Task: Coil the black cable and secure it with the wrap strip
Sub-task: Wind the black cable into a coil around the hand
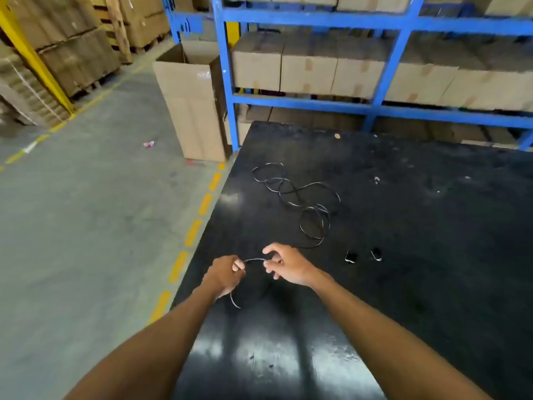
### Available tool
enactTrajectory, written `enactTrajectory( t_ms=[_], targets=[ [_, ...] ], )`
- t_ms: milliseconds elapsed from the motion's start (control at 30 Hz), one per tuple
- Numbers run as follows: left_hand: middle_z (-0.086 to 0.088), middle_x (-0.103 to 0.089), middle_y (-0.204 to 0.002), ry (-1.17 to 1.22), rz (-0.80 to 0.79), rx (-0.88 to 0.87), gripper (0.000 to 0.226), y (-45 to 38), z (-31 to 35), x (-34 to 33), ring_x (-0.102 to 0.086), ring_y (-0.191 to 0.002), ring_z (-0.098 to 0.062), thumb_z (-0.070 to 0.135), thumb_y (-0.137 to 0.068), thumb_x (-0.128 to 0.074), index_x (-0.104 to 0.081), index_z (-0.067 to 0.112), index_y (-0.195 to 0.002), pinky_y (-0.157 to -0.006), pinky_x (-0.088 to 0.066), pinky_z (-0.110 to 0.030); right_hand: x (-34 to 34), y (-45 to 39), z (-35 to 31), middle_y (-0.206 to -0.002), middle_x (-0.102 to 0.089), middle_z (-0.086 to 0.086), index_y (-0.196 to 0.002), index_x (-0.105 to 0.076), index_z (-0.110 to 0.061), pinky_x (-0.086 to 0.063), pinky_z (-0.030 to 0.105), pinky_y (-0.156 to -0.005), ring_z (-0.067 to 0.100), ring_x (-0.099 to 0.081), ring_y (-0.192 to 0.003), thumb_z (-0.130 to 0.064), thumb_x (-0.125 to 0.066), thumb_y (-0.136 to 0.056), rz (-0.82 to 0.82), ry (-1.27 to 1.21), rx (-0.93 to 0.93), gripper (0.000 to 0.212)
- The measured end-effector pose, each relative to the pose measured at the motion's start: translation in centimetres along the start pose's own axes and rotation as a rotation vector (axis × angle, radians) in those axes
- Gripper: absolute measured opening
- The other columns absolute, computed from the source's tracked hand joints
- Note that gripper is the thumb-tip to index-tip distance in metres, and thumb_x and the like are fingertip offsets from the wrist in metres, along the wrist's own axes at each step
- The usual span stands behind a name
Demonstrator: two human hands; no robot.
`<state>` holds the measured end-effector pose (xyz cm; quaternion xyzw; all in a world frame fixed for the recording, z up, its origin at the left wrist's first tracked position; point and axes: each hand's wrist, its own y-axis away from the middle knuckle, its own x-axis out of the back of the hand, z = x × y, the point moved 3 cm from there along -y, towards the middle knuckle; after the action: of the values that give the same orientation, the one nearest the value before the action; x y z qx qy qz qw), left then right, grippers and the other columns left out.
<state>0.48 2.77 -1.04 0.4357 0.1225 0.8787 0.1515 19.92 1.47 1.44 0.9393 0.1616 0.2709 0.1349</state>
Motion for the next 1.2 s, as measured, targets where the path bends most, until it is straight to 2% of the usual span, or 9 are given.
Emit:
enactTrajectory(
  t_ms=[167, 267, 367, 500, 667, 800, 933, 1067, 1200],
  targets=[
    [-0.008, -0.058, -0.122, -0.2, -0.118, 0.013, 0.029, 3.2, -3.6, -3.5, -0.058, -0.112, -0.026, 0.025, -0.086, -0.066, -0.068, 0.017, -0.113, -0.096, -0.045, -0.032, -5.0, 0.4, 3.1, -0.119, -0.071, 0.012, -0.133, -0.058, -0.009, -0.048, 0.029, -0.098, 0.023, -0.068, -0.104, -0.017, -0.062, -0.093, -0.126, 0.183, -0.107, 0.041],
    [-0.006, -0.046, -0.134, -0.289, -0.152, -0.016, 0.033, 4.0, -4.4, -5.0, -0.052, -0.12, -0.028, 0.024, -0.089, -0.062, -0.064, 0.017, -0.121, -0.1, -0.043, -0.037, -6.9, 0.2, 4.1, -0.143, -0.057, 0.011, -0.141, -0.053, -0.01, -0.038, 0.034, -0.111, 0.027, -0.053, -0.131, -0.018, -0.06, -0.095, -0.181, 0.275, -0.137, 0.047],
    [-0.008, -0.043, -0.131, -0.29, -0.092, -0.01, 0.03, 4.3, -4.8, -6.1, -0.053, -0.118, -0.031, 0.021, -0.09, -0.06, -0.063, 0.015, -0.119, -0.096, -0.045, -0.043, -8.3, -0.2, 5.4, -0.148, -0.047, 0.008, -0.145, -0.048, -0.016, -0.033, 0.039, -0.114, 0.028, -0.038, -0.139, -0.019, -0.054, -0.098, -0.212, 0.43, -0.137, 0.047],
    [-0.009, -0.049, -0.114, -0.306, -0.014, -0.028, 0.021, 4.2, -5.3, -6.3, -0.057, -0.101, -0.032, 0.024, -0.095, -0.051, -0.066, 0.01, -0.102, -0.082, -0.05, -0.045, -8.7, 0.1, 6.5, -0.131, -0.058, 0.002, -0.128, -0.059, -0.027, -0.039, 0.04, -0.1, 0.025, -0.044, -0.126, -0.019, -0.057, -0.097, -0.131, 0.637, -0.095, 0.032],
    [-0.008, -0.051, -0.112, -0.263, 0.13, 0.012, 0.015, 3.7, -6.7, -4.6, -0.058, -0.098, -0.032, 0.025, -0.096, -0.051, -0.064, 0.019, -0.101, -0.075, -0.049, -0.042, -6.9, 0.6, 6.3, -0.106, -0.073, -0.004, -0.1, -0.072, -0.026, -0.034, 0.035, -0.089, 0.024, -0.05, -0.11, -0.027, -0.057, -0.095, 0.029, 0.794, -0.022, 0.016],
    [-0.008, -0.049, -0.122, -0.23, 0.118, 0.105, 0.014, 2.6, -8.2, -2.6, -0.055, -0.11, -0.033, 0.021, -0.096, -0.048, -0.061, 0.023, -0.1, -0.085, -0.05, -0.047, -3.7, 0.7, 5.0, -0.109, -0.074, -0.007, -0.105, -0.073, -0.028, -0.031, 0.037, -0.09, 0.023, -0.048, -0.109, -0.039, -0.059, -0.095, 0.094, 0.651, 0.026, 0.021],
    [-0.004, -0.05, -0.126, -0.187, 0.076, -0.154, 0.02, 1.7, -6.1, -1.7, -0.046, -0.117, -0.027, 0.031, -0.094, -0.054, -0.067, 0.02, -0.104, -0.095, -0.043, -0.047, -1.7, 0.6, 2.3, -0.083, -0.069, -0.007, -0.097, -0.076, -0.021, -0.041, 0.035, -0.085, 0.016, -0.056, -0.084, -0.033, -0.065, -0.093, 0.183, 0.311, 0.079, 0.017],
    [-0.002, -0.065, -0.085, 0.078, 0.044, -0.376, 0.036, 1.2, -2.1, -0.7, -0.058, -0.086, -0.023, 0.037, -0.099, -0.041, -0.064, 0.019, -0.078, -0.081, -0.045, -0.042, -0.2, 0.1, 0.2, -0.066, -0.064, -0.004, -0.083, -0.073, -0.017, -0.048, 0.034, -0.069, 0.017, -0.065, -0.065, -0.028, -0.067, -0.091, 0.259, 0.182, 0.063, 0.015],
    [-0.006, -0.058, -0.061, 0.641, 0.196, -0.204, 0.036, -0.3, -1.0, 1.7, -0.059, -0.061, -0.022, 0.026, -0.103, -0.04, -0.057, 0.019, -0.071, -0.071, -0.051, -0.037, 0.8, 0.1, -0.3, -0.062, -0.059, -0.004, -0.09, -0.068, -0.013, -0.049, 0.026, -0.059, 0.004, -0.056, -0.05, -0.016, -0.063, -0.094, 0.364, -0.012, 0.049, 0.007]
  ],
)
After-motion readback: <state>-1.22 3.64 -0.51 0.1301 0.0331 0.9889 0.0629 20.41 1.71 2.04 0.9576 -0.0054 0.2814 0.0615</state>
